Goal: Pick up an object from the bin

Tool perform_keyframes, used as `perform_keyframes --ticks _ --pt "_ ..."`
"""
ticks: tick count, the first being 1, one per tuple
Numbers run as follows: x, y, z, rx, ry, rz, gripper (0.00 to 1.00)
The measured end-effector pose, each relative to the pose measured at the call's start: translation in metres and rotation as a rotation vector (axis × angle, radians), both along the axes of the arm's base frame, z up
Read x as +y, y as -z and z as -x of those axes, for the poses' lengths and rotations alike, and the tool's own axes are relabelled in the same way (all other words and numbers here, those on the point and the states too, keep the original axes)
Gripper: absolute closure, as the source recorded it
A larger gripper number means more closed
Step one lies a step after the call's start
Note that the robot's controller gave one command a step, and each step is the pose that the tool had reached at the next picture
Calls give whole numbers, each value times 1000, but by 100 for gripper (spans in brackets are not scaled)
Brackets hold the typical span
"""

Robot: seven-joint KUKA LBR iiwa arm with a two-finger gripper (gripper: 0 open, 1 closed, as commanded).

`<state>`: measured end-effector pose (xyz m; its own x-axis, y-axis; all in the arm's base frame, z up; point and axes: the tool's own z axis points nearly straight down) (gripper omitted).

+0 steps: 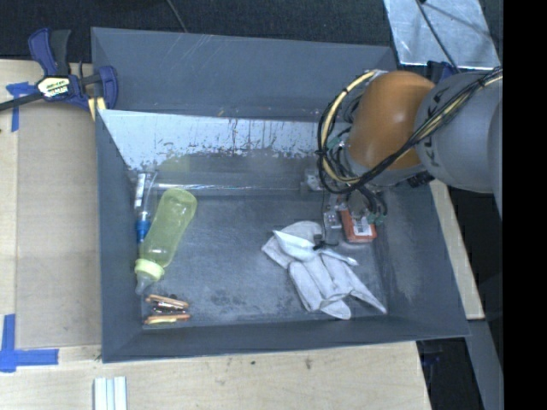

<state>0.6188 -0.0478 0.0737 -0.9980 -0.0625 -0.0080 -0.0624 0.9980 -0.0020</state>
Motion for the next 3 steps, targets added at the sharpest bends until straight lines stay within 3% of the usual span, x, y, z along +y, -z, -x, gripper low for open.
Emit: perform_keyframes --ticks 1,2,3 --pt "4 2 19 1 107 -2 0" --pt "21 2 51 -1 70 -1 100" --pt "21 2 51 -1 69 -1 100"
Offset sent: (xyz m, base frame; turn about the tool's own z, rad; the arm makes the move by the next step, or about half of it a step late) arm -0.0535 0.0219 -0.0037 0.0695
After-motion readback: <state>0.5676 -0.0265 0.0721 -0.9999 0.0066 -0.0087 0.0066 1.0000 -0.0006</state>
